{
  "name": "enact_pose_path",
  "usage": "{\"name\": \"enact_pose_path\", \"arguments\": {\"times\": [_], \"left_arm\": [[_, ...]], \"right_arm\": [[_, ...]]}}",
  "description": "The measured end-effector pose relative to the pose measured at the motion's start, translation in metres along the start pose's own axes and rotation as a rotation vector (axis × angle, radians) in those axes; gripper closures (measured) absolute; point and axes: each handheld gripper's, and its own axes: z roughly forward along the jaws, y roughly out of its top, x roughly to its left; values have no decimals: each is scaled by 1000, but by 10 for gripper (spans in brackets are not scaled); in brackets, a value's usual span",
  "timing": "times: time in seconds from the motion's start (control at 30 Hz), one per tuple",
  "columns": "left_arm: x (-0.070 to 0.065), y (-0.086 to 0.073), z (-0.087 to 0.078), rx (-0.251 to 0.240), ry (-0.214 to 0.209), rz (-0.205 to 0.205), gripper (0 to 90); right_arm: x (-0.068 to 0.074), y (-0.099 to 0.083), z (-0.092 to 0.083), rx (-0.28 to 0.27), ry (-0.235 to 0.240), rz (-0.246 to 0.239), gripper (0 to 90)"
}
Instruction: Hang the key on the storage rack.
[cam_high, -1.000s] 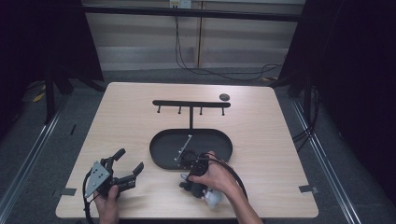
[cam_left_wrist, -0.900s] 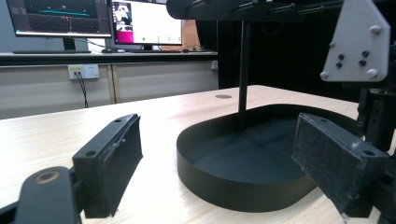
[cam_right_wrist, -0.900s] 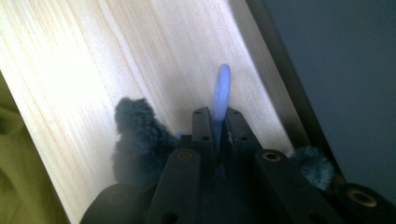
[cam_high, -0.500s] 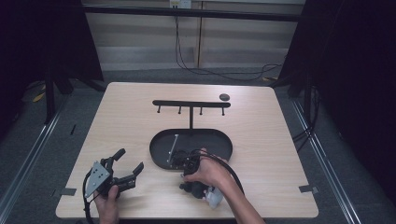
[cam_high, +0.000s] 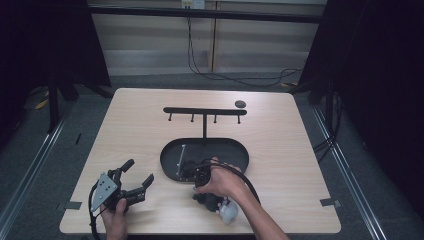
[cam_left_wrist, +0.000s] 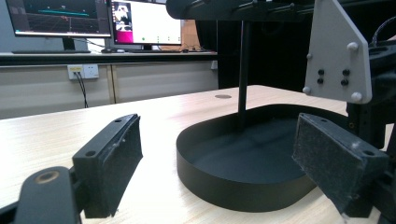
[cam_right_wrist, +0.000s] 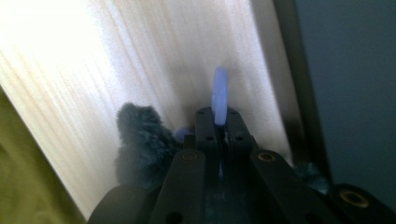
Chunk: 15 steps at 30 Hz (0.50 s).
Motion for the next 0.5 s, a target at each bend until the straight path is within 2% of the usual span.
{"name": "enact_pose_path", "arguments": {"times": [0.17, 0.27, 0.5], "left_arm": [[0, 0, 0, 0, 0, -1, 154], [0, 0, 0, -1, -3, -2, 153], [0, 0, 0, 0, -1, 0, 153]], "right_arm": [[-1, -4, -5, -23, 4, 23, 878], [-4, -9, -12, -43, 19, 54, 877], [-2, -12, -18, -54, 35, 34, 878]]}}
